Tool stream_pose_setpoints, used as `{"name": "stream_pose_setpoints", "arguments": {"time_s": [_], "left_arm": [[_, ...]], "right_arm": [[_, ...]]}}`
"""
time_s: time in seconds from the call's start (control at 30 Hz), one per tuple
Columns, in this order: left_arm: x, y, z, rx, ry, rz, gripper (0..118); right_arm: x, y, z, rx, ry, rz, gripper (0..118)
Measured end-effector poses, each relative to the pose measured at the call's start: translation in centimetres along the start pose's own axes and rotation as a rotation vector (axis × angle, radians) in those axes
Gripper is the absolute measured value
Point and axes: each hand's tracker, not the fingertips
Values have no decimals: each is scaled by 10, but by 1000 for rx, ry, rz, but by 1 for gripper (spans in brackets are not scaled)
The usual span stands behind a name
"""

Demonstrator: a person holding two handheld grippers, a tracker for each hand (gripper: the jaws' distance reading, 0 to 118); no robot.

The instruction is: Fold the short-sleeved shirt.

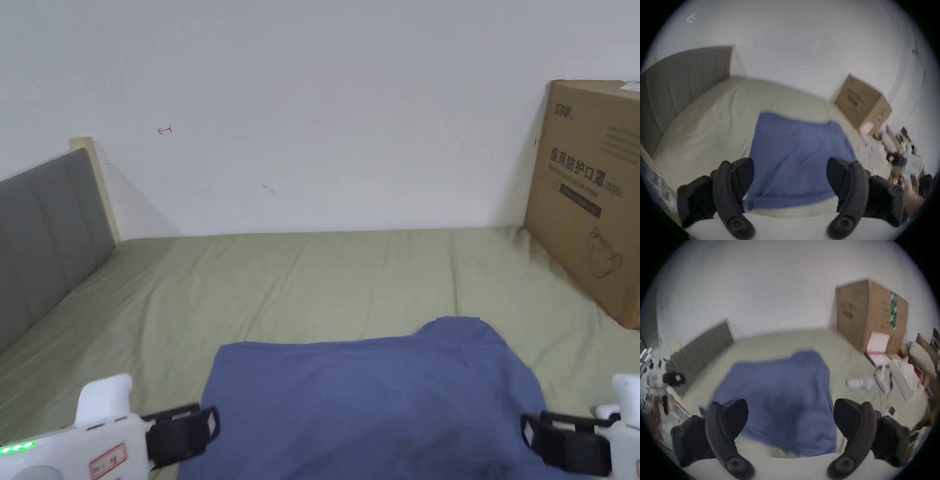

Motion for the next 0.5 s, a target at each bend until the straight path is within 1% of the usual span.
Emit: {"name": "stream_pose_setpoints", "arguments": {"time_s": [0.03,0.07,0.1,0.13,0.17,0.2,0.23,0.27,0.3,0.33,0.37,0.43,0.47,0.5], "left_arm": [[10,1,4,91,-10,15,87],[18,2,7,157,-21,20,80],[27,2,12,252,-27,-8,66],[35,2,16,331,-9,-46,49],[44,0,19,398,25,-79,26],[57,0,21,438,40,-95,0],[64,1,21,449,42,-108,0],[71,3,21,456,91,-134,0],[77,5,22,458,64,-139,0],[80,8,18,445,7,-148,0],[85,11,18,429,-12,-164,0],[91,15,18,405,46,-215,0],[88,19,16,361,42,-220,0],[82,27,12,264,24,-216,0]], "right_arm": [[-8,4,5,77,31,-18,104],[-15,6,10,140,46,-35,99],[-24,8,14,205,59,-54,85],[-31,9,16,254,60,-54,58],[-39,10,18,294,53,-41,23],[-47,10,18,331,39,-11,0],[-53,11,18,354,12,10,0],[-61,13,18,369,-36,37,0],[-64,16,17,357,-4,40,0],[-64,17,13,345,26,41,0],[-67,19,10,337,22,41,0],[-69,22,13,331,18,39,0],[-66,22,15,320,33,25,0],[-61,23,16,308,37,20,0]]}}
